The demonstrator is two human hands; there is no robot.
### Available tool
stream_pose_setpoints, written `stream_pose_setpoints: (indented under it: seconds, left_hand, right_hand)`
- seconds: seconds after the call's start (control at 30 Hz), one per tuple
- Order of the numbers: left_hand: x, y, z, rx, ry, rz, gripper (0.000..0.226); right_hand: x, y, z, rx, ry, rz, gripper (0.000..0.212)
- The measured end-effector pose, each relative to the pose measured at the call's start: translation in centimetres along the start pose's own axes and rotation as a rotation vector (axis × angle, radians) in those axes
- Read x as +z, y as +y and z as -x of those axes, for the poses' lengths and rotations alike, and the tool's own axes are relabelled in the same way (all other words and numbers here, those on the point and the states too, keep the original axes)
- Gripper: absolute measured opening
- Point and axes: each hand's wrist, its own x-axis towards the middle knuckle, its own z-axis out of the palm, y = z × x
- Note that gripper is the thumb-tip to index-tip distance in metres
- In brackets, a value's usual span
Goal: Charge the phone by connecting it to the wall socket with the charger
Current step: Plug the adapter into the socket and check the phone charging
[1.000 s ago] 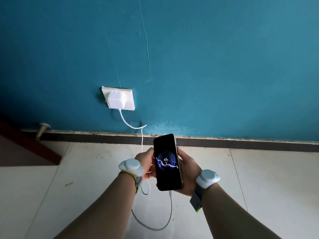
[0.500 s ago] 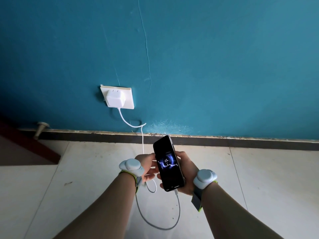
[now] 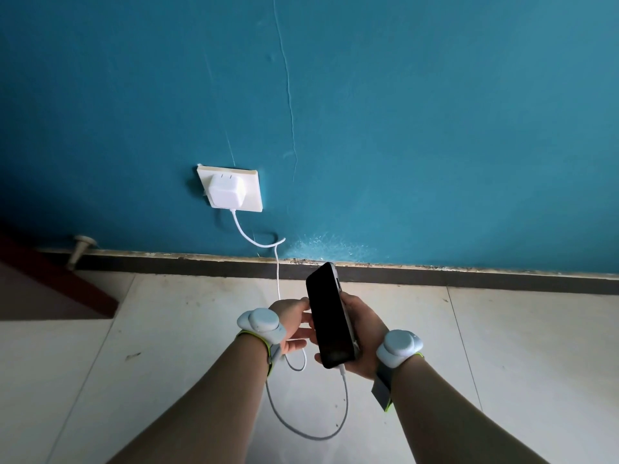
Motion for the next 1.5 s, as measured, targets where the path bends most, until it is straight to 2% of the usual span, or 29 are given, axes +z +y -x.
stream_pose_setpoints:
  seconds: [0.17, 0.27, 0.47, 0.63, 0.77, 0.87, 0.93, 1.2, 1.5]
  left_hand:
    - [0.4, -0.3, -0.2, 0.034, -0.071, 0.039, 0.040]
    - [1.1, -0.5, -0.4, 0.037, -0.116, 0.088, 0.048]
    - [1.1, -1.0, -0.7, 0.066, -0.023, 0.096, 0.035]
    - [0.1, -1.4, -1.1, -0.058, -0.001, -0.004, 0.021]
    - [-0.3, -1.0, -2.0, -0.162, -0.017, -0.113, 0.027]
    - [-0.5, -1.1, -2.5, -0.220, -0.009, -0.100, 0.014]
    - [-0.7, -1.4, -2.9, -0.236, -0.022, -0.109, 0.007]
    - [-1.5, -2.5, -4.7, -0.296, -0.091, -0.231, 0.025]
    - [-1.5, -2.3, -4.4, -0.271, -0.024, -0.146, 0.009]
  right_hand:
    - [-0.3, 0.4, 0.1, -0.009, 0.157, 0.094, 0.042]
    - [-0.2, 0.6, 0.0, -0.131, 0.129, 0.062, 0.034]
    - [-1.2, 1.0, -0.7, -0.203, 0.342, 0.030, 0.028]
    - [-2.4, 1.3, -1.4, -0.233, 0.456, 0.098, 0.030]
    - [-3.6, 1.7, -2.1, -0.198, 0.584, 0.130, 0.033]
    - [-4.5, 2.2, -2.6, -0.199, 0.645, 0.138, 0.036]
    - [-4.9, 2.5, -2.9, -0.197, 0.665, 0.140, 0.036]
    - [-6.3, 3.3, -5.0, -0.152, 0.679, 0.151, 0.039]
    - [-7.7, 4.2, -6.1, -0.131, 0.672, 0.142, 0.040]
